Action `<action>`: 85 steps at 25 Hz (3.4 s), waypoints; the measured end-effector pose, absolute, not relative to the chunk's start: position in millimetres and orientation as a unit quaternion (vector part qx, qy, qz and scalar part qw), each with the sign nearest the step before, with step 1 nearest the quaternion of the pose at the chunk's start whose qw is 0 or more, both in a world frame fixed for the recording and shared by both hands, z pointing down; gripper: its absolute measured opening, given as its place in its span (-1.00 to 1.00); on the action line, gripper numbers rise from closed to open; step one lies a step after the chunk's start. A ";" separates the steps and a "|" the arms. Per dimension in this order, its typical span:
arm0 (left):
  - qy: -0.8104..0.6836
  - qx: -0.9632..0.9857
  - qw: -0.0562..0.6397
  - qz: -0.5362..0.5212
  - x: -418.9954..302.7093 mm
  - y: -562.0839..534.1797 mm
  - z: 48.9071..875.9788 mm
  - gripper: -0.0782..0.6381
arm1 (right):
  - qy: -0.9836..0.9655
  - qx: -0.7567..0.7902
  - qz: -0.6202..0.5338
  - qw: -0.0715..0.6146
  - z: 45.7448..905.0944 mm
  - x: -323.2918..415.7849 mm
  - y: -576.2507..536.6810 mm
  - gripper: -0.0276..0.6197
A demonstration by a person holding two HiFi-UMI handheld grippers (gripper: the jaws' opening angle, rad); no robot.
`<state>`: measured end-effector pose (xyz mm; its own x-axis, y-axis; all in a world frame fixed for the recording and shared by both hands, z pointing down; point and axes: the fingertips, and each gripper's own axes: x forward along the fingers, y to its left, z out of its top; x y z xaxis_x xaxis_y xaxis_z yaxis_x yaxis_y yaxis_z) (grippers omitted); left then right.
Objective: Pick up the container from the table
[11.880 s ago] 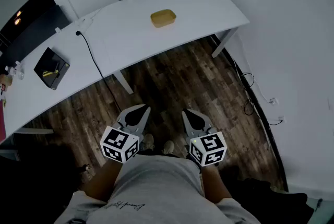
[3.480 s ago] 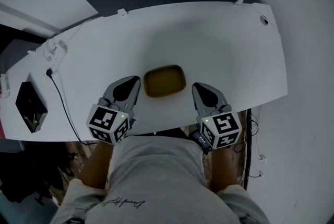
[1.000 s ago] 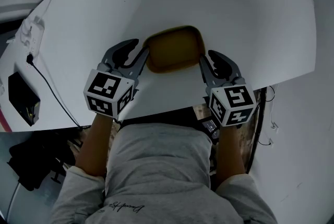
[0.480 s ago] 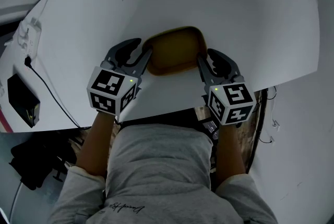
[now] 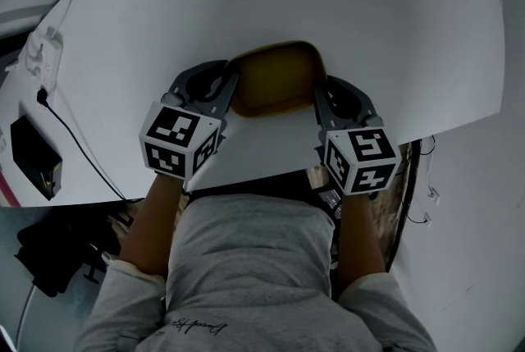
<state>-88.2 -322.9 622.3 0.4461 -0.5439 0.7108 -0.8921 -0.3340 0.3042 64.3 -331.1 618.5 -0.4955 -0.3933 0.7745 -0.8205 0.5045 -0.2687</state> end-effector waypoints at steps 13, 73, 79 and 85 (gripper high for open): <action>-0.470 0.768 0.353 0.254 -90.0 -319.6 621.3 -0.66 | -0.800 0.380 0.324 0.334 617.2 66.8 -328.6 -0.78; -0.521 0.775 0.290 0.210 -99.4 -288.5 511.4 -0.70 | -0.846 0.358 0.260 0.297 503.8 56.4 -312.8 -0.80; -0.526 0.776 0.283 0.203 -100.5 -287.2 498.0 -0.70 | -0.852 0.354 0.247 0.296 489.0 54.8 -313.2 -0.80; -0.531 0.778 0.276 0.192 -101.1 -285.3 483.2 -0.70 | -0.859 0.351 0.231 0.292 471.9 53.5 -315.4 -0.80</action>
<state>-101.1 -285.3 483.2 0.3619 -0.7200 0.5922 -0.9322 -0.2833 0.2253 53.5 -315.4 471.9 -0.5834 -0.4673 0.6642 -0.7376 0.6472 -0.1925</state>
